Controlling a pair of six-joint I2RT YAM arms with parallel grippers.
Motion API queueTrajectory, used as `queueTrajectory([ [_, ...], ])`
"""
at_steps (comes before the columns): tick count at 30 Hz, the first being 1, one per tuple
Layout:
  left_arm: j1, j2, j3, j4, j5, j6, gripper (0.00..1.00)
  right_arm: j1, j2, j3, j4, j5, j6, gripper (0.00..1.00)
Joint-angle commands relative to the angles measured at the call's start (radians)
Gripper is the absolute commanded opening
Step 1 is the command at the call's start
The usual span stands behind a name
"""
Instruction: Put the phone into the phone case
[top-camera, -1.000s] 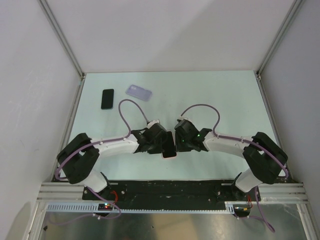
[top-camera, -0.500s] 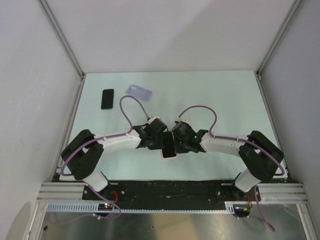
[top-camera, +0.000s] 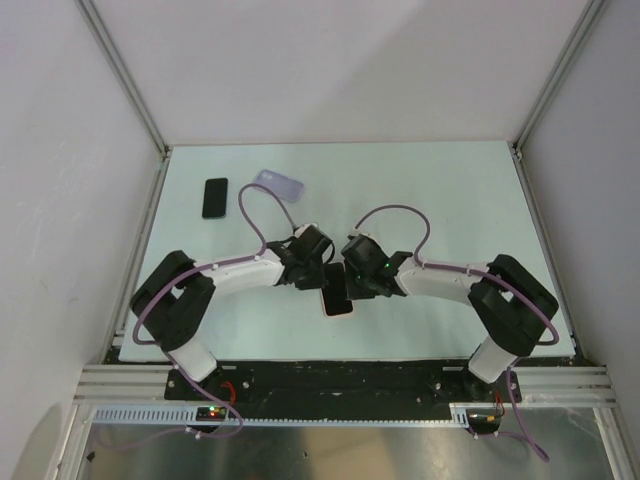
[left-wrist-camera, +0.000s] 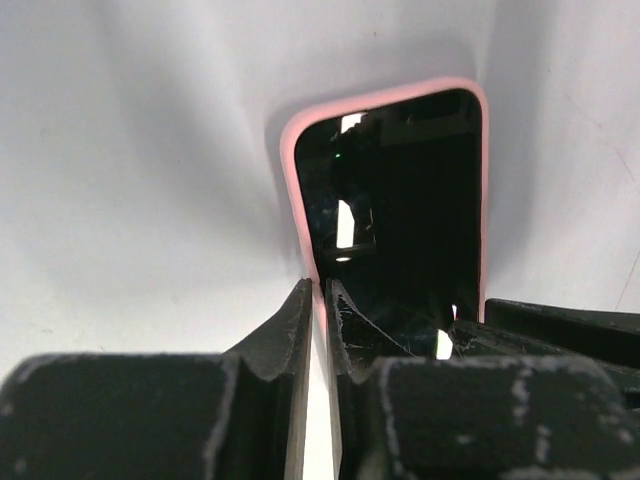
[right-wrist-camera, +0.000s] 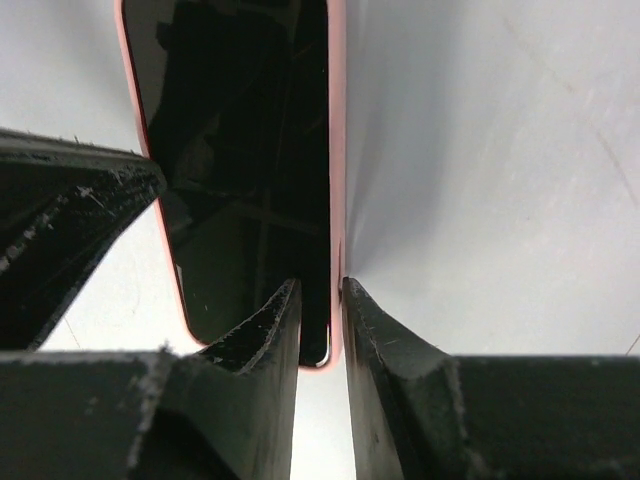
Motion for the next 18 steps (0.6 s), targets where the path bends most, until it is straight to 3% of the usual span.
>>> queueTrajectory([
  [1,0.035,0.044,0.046,0.001,-0.009,0.047,0.13,-0.047,0.094,0.074,-0.017,0.035,-0.052,0.27],
  [12,0.080,0.184,0.132,0.001,0.004,0.080,0.13,-0.109,0.259,0.213,-0.020,0.048,-0.040,0.26],
  [15,0.087,0.174,0.147,0.001,0.007,0.089,0.12,-0.116,0.250,0.223,-0.007,0.039,-0.046,0.26],
  [18,0.106,0.123,0.168,-0.003,0.003,0.110,0.14,-0.116,0.212,0.236,-0.004,0.043,-0.073,0.32],
])
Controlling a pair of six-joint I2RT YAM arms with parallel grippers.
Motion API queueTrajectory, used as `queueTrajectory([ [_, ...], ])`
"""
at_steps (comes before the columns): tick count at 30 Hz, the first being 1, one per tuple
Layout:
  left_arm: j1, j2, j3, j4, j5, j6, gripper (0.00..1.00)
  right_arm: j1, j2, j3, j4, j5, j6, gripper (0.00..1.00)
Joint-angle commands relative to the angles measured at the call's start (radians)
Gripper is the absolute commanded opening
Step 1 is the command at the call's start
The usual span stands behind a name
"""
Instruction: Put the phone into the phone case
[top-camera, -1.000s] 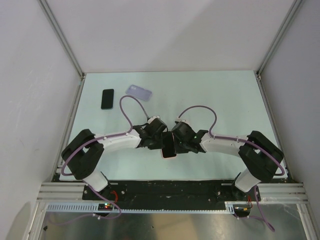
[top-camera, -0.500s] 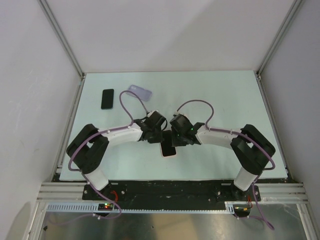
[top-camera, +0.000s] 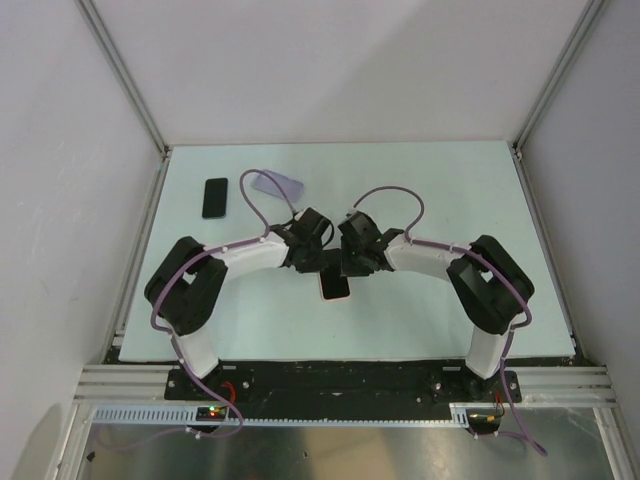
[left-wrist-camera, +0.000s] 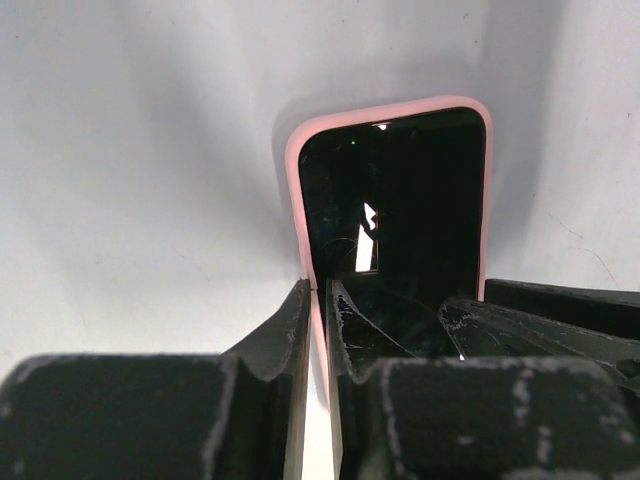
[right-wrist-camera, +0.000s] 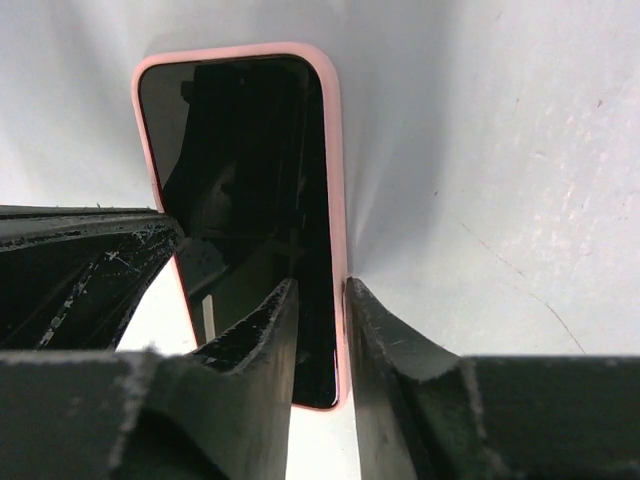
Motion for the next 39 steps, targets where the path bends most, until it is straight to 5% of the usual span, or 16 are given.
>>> queueTrajectory([
  [1,0.026,-0.032,0.028,0.012,-0.001,0.048,0.15,-0.005,0.008,0.016,0.031,0.067,-0.051,0.34],
  [5,0.062,-0.123,0.055,-0.002,0.006,0.071,0.25,-0.005,-0.046,0.024,0.034,0.073,-0.065,0.49],
  [12,0.119,-0.311,0.005,-0.022,-0.007,0.075,0.55,0.051,-0.058,0.043,0.044,0.104,-0.089,0.86],
  [17,0.138,-0.394,-0.067,-0.021,-0.006,0.069,0.69,0.090,-0.013,0.071,0.050,0.107,-0.103,0.98],
  [30,0.154,-0.468,-0.152,-0.020,-0.008,0.060,0.76,0.178,0.120,0.228,-0.142,0.343,-0.084,0.99],
  [39,0.198,-0.504,-0.180,-0.020,-0.035,0.023,0.78,0.208,0.166,0.234,-0.136,0.335,-0.082,0.97],
])
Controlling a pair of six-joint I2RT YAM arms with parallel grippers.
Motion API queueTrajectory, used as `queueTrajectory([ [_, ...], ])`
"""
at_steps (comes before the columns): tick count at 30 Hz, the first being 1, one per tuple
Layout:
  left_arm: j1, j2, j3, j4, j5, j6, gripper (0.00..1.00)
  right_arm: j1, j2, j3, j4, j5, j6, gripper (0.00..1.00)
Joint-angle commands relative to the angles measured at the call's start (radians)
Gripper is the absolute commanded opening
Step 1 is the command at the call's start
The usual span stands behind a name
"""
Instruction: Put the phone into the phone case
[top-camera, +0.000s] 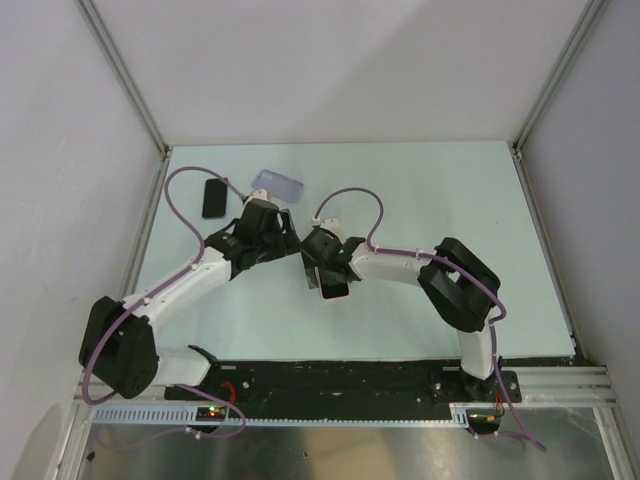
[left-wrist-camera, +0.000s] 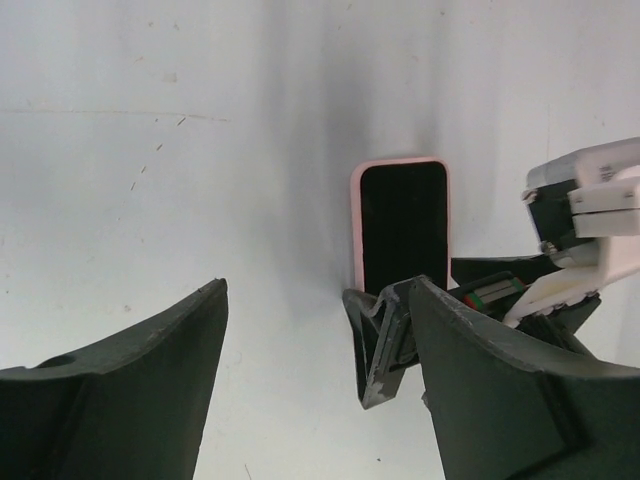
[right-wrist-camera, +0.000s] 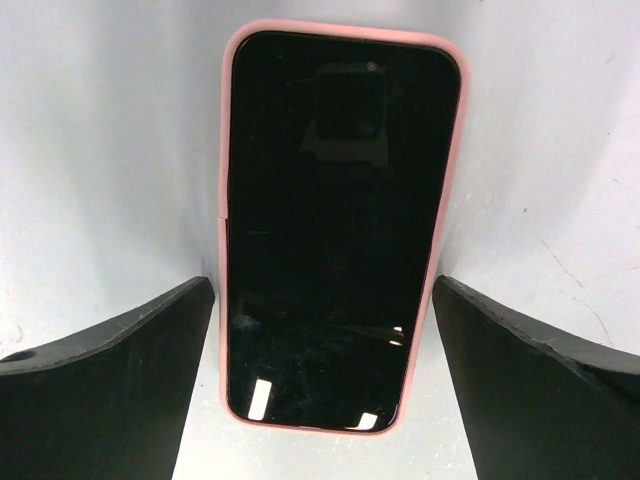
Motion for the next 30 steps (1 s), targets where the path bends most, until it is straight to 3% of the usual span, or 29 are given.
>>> queueTrajectory([
  [1,0.043,-0.058,-0.031,0.005,-0.020,-0.034,0.78,0.015,0.030,0.037,0.000,0.038,0.021,0.96],
  [6,0.101,-0.093,-0.051,0.004,-0.025,-0.050,0.78,0.003,0.029,0.037,-0.021,0.045,0.031,0.81],
  [9,0.115,-0.105,-0.049,0.003,-0.025,-0.049,0.78,-0.038,0.002,0.029,-0.026,0.042,0.014,0.60],
  [15,0.118,-0.114,-0.071,0.005,0.004,-0.067,0.78,-0.213,-0.075,0.019,-0.001,0.038,-0.076,0.40],
  [21,0.118,-0.110,-0.104,0.013,0.020,-0.069,0.79,-0.369,-0.093,0.014,0.056,-0.039,-0.187,0.39],
  [30,0.118,-0.081,-0.079,0.027,0.021,-0.090,0.79,-0.458,-0.030,0.054,0.060,-0.086,-0.255,0.44],
])
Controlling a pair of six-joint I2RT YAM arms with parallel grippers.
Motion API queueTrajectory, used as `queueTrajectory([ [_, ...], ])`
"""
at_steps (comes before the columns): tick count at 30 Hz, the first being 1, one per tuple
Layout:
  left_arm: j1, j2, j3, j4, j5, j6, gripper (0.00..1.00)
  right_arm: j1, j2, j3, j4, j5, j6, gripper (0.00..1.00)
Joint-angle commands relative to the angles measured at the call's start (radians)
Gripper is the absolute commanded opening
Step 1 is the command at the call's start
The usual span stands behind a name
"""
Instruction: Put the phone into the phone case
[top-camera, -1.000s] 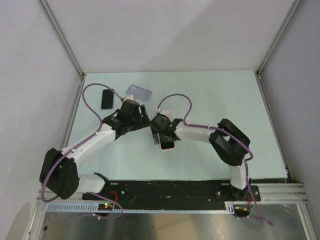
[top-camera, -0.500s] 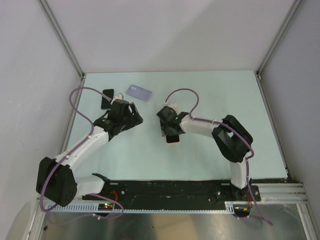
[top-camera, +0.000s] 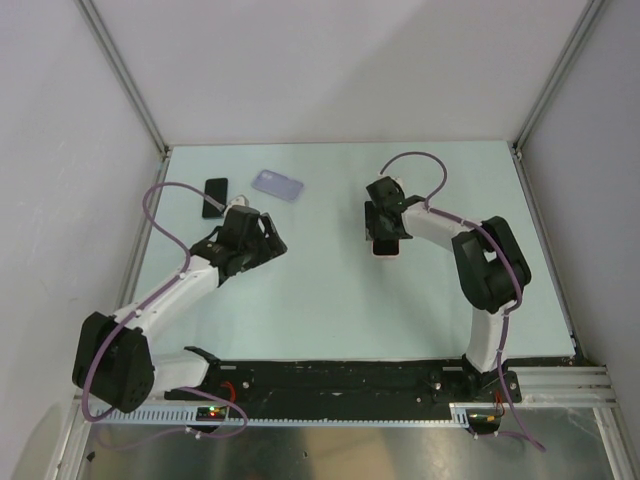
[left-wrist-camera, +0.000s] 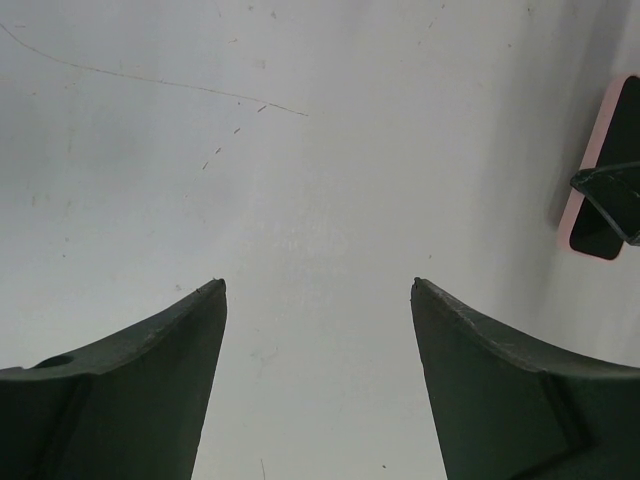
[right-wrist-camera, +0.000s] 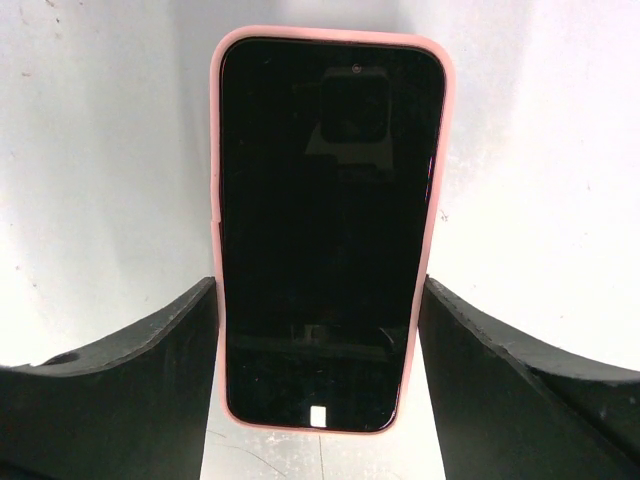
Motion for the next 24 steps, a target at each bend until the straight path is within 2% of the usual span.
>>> queueTrajectory([
  [1,0.004,0.017,0.040,0.026,-0.010,-0.032,0.79,-0.018,0.007,0.048,0.036,-0.033,-0.059,0.45],
  [5,0.005,0.062,0.072,0.029,-0.031,-0.051,0.79,-0.029,0.006,0.033,0.041,-0.062,-0.081,0.50],
  [7,0.005,0.094,0.091,0.030,-0.044,-0.058,0.79,-0.035,0.001,0.026,0.038,-0.072,-0.080,0.60],
  [10,0.007,0.151,0.134,0.034,-0.061,-0.072,0.80,-0.041,0.000,0.026,0.028,-0.084,-0.076,0.80],
  [14,0.024,0.234,0.206,0.038,-0.077,-0.098,0.81,-0.053,-0.031,0.026,0.017,-0.114,-0.050,0.97],
  [20,0.086,0.365,0.307,0.039,-0.120,-0.191,0.82,-0.055,-0.113,0.023,-0.010,-0.125,0.001,0.99],
  [24,0.135,0.502,0.426,0.037,-0.171,-0.252,0.77,-0.017,-0.226,-0.006,-0.038,-0.102,0.088,1.00],
])
